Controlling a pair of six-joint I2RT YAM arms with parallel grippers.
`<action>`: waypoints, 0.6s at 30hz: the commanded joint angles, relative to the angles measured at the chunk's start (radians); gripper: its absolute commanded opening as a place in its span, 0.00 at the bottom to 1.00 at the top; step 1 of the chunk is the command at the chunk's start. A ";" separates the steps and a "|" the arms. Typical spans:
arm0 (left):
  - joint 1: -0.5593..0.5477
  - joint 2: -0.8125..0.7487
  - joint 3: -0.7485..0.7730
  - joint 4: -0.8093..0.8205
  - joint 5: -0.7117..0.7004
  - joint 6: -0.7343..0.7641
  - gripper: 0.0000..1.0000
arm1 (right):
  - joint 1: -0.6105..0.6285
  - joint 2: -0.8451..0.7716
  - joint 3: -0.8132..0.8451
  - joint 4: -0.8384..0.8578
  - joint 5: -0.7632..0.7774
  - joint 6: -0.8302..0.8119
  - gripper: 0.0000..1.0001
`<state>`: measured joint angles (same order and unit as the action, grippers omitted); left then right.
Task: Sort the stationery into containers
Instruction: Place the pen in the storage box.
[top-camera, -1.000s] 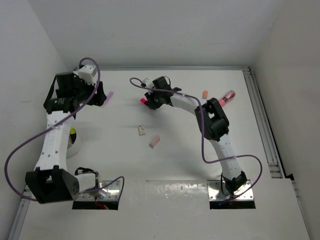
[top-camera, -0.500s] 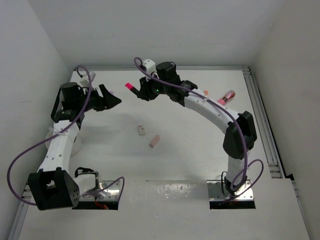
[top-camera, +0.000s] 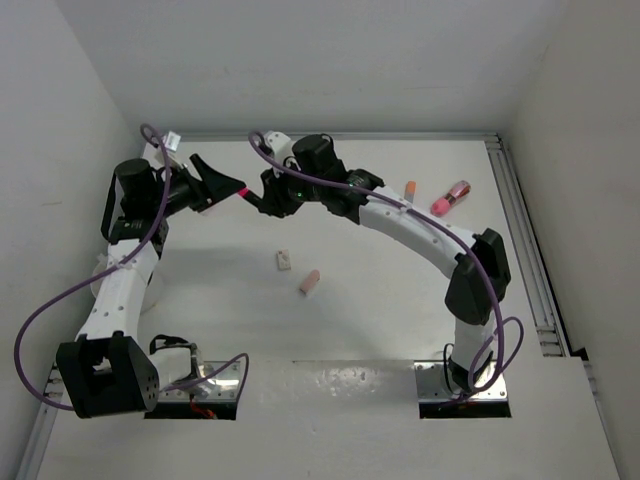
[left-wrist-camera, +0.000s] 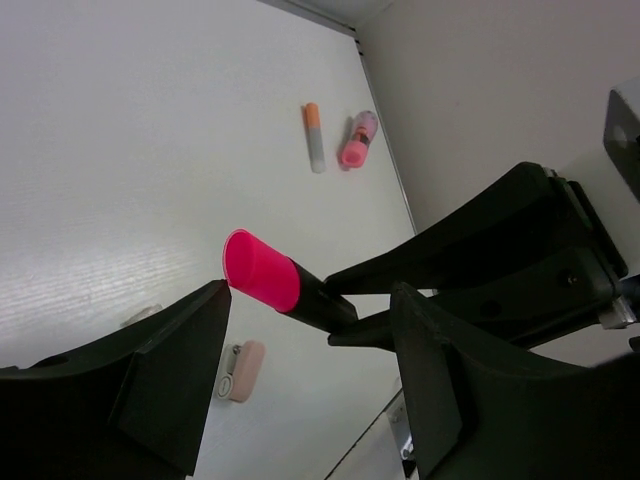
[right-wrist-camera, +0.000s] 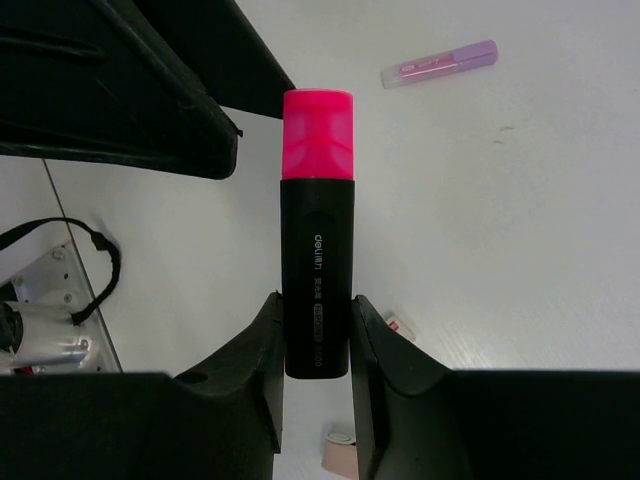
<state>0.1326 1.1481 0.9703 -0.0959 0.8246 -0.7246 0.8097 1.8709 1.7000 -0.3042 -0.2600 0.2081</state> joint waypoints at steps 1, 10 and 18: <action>0.004 -0.005 -0.022 0.062 0.039 -0.059 0.71 | 0.014 -0.010 0.073 0.024 0.011 0.030 0.00; 0.004 0.021 0.007 0.021 0.005 -0.042 0.67 | 0.037 -0.015 0.098 0.007 0.011 0.033 0.00; 0.019 0.025 0.028 0.055 0.057 -0.056 0.27 | 0.051 -0.009 0.101 0.004 0.013 0.025 0.00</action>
<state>0.1448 1.1828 0.9565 -0.0788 0.8471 -0.7837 0.8516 1.8713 1.7546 -0.3237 -0.2531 0.2287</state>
